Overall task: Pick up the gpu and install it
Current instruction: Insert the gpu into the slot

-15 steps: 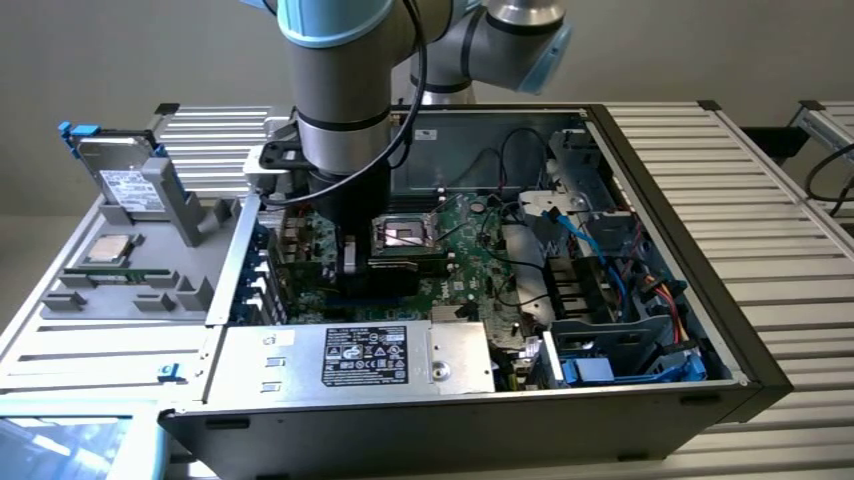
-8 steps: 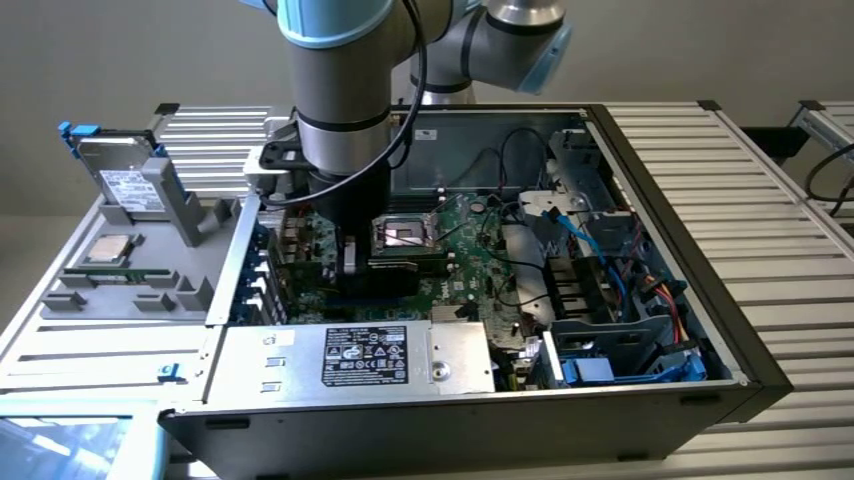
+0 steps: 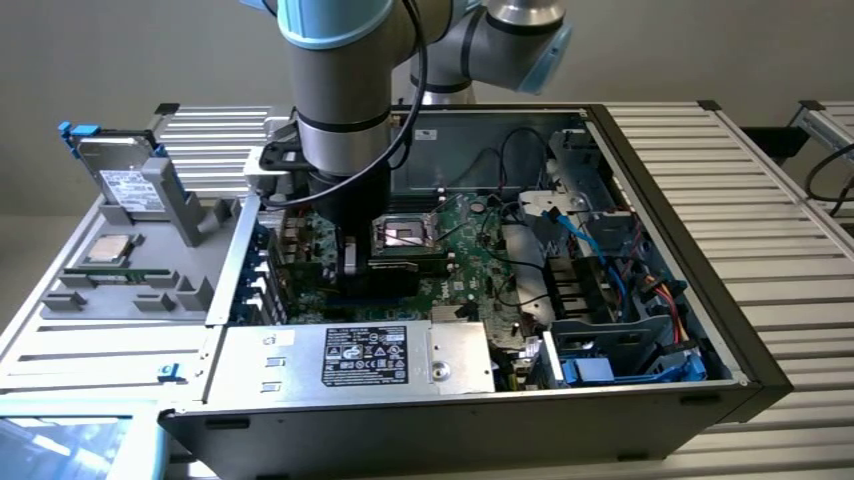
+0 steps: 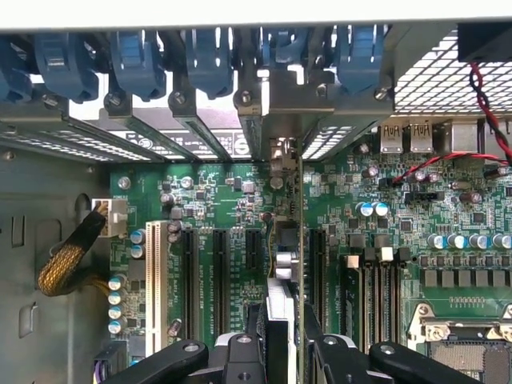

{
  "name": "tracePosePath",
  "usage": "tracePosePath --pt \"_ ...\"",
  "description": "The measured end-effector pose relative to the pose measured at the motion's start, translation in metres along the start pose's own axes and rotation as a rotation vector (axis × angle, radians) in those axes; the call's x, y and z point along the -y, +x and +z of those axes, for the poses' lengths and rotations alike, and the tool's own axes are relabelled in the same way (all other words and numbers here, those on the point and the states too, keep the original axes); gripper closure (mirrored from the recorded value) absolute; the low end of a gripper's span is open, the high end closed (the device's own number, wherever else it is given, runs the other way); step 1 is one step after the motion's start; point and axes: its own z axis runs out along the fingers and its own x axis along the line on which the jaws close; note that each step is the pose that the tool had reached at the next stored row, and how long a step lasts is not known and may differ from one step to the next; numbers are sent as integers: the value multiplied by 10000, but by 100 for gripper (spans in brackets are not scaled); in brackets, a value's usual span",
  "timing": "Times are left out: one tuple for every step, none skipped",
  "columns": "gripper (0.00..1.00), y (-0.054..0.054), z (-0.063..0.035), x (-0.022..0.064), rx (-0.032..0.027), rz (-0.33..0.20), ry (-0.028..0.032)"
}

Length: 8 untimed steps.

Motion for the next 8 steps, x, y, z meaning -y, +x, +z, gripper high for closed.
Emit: tracePosePath --pt "72 0 0 0 0 -4 0" --pt "72 7 2 0 4 -22 2" --pt "72 13 3 1 16 -38 1" --pt "72 16 2 1 26 -51 0" --pt "72 16 2 1 27 -53 0" --pt "72 16 2 1 26 -56 0" --pt "72 17 2 0 26 -56 -1" --pt "72 17 2 1 26 -57 -1"
